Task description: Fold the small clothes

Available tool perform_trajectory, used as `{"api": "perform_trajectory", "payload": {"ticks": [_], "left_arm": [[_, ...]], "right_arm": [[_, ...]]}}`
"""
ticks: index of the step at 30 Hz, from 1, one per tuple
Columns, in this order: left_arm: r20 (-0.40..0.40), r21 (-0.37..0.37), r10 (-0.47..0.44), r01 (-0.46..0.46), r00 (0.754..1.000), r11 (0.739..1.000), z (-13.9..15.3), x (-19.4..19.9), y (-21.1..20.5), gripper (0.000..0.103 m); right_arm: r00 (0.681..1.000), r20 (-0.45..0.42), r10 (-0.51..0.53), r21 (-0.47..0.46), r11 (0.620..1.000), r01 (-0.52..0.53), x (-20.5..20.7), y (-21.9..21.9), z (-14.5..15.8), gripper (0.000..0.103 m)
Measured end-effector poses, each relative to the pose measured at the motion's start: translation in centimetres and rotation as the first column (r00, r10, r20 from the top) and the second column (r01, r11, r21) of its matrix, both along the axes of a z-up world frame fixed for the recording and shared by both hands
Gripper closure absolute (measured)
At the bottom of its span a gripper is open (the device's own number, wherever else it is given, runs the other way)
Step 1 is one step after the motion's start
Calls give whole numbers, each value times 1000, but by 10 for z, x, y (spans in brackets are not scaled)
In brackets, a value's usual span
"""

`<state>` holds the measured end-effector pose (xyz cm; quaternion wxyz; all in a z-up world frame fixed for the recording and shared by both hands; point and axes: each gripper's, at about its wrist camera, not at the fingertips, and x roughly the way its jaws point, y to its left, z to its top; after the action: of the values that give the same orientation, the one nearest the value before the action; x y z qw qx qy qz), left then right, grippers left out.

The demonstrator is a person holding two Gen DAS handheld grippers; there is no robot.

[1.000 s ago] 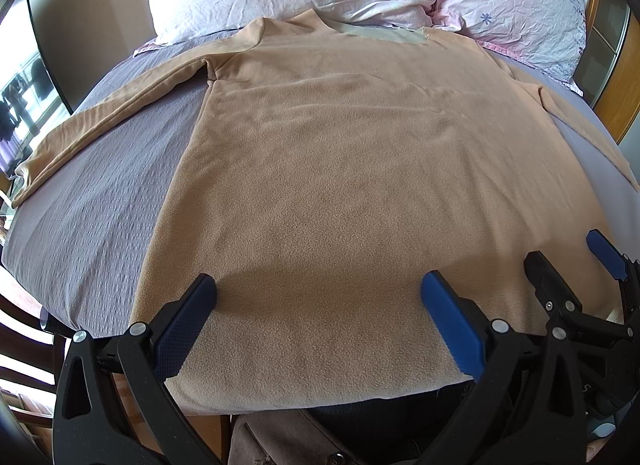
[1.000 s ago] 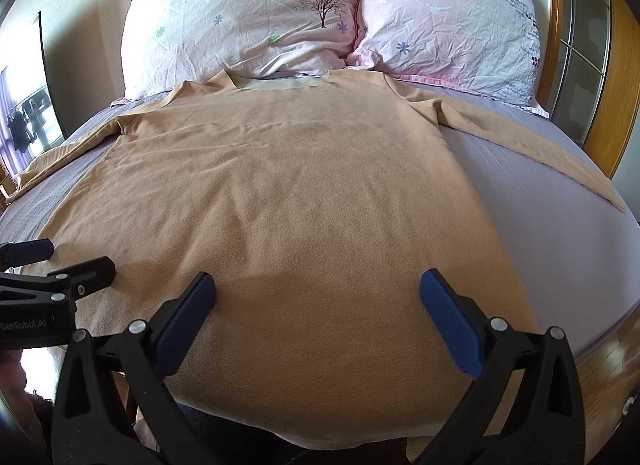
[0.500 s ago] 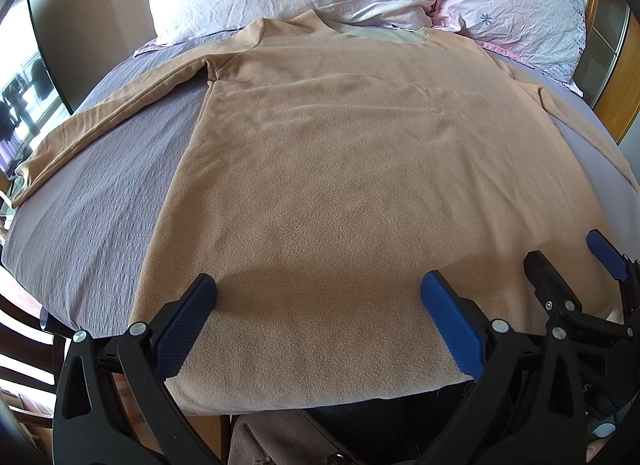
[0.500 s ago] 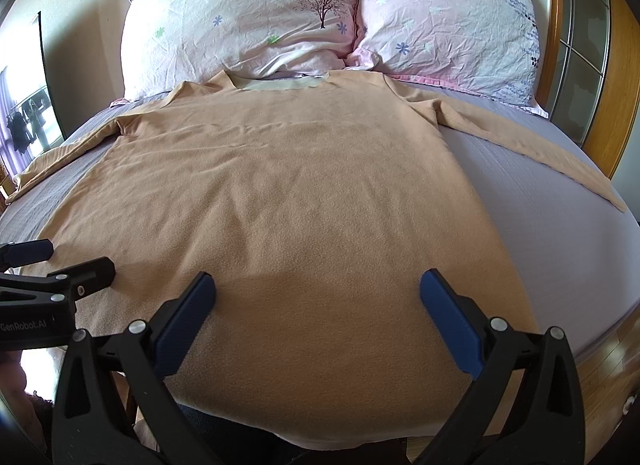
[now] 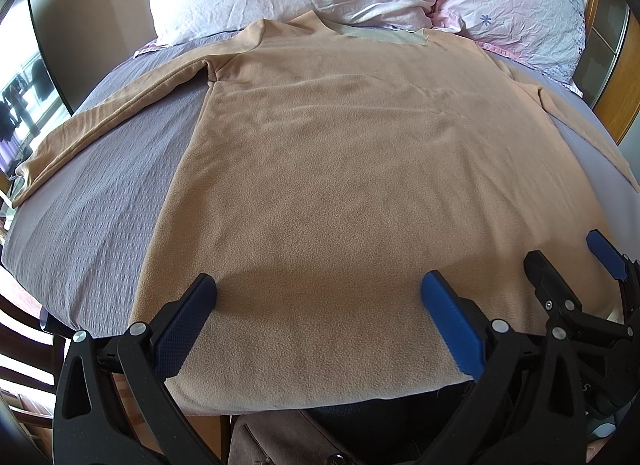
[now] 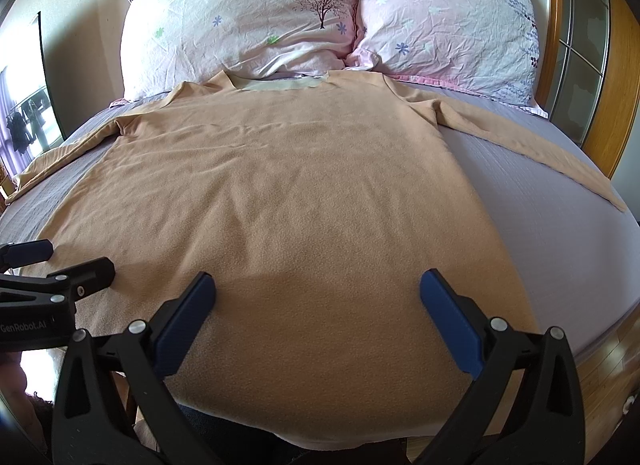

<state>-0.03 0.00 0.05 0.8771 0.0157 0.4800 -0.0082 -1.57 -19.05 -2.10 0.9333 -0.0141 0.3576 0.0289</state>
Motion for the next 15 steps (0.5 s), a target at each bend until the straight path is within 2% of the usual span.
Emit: {"api": "perform_trajectory", "payload": {"ticks": [11, 15], "left_arm": [[4, 0, -1, 1, 1000, 1000, 0, -1, 0, 1], [8, 1, -1, 1, 1000, 1000, 1, 0, 0, 1]], "right_arm": [[1000, 6, 3, 0, 1000, -3, 1, 1, 0, 2], [999, 36, 21, -1, 1000, -21, -2, -1, 1, 2]]}}
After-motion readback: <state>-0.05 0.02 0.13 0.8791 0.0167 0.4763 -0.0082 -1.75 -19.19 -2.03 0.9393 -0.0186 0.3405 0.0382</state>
